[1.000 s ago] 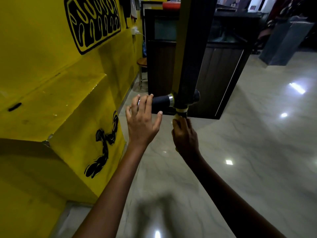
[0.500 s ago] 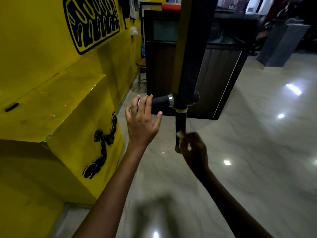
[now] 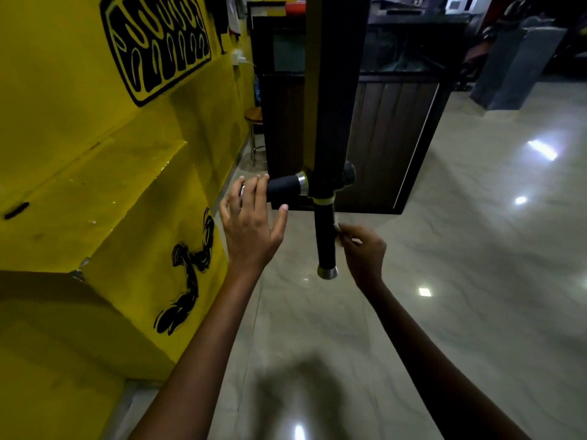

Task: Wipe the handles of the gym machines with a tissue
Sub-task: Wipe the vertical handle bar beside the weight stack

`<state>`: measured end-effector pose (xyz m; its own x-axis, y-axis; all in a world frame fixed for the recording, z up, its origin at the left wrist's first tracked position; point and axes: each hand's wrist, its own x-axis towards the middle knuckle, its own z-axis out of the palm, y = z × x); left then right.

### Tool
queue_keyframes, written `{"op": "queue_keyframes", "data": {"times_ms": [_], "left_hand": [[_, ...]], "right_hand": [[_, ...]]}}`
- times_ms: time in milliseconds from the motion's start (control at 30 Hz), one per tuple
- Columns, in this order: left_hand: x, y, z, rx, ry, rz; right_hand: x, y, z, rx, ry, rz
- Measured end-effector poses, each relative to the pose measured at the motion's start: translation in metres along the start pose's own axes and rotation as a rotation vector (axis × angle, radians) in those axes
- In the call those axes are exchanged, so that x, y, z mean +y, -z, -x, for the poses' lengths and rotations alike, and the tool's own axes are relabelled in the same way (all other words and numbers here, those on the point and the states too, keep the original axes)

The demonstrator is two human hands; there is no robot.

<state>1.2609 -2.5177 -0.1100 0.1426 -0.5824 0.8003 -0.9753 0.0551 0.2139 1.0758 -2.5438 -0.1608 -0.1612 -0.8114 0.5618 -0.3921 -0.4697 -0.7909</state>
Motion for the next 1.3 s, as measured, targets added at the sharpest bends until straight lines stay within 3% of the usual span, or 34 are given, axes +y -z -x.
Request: {"op": "queue_keyframes", "data": {"times_ms": [233,433,633,800,1133,1300], "left_hand": [[-0.001,-0.001,0.000,0.008,-0.010,-0.006],[-0.001,-0.002,0.000,0.021,-0.008,-0.001],[-0.002,-0.002,0.000,-0.003,-0.008,-0.001],[-0.001,-0.001,0.000,0.001,-0.009,-0.012],[-0.002,-0.003,0.000,0.014,-0.008,-0.011],[-0.002,-0.003,0.000,0.010,-0.012,-0.014]], "right_hand": [[-0.030,-0.008,-0.028,0.043,0.090,-0.040],[0.009,0.009,0.005,-0.134,0.190,0.150],[-0.022,0.003,-0.021,0.035,0.190,0.009],[-0.009,-0.013,0.007,0.048,0.266,0.107],[0.041,0.001,0.076,-0.099,0.110,0.158],[0.030,0.003,0.066,0.090,0.036,0.081]]}}
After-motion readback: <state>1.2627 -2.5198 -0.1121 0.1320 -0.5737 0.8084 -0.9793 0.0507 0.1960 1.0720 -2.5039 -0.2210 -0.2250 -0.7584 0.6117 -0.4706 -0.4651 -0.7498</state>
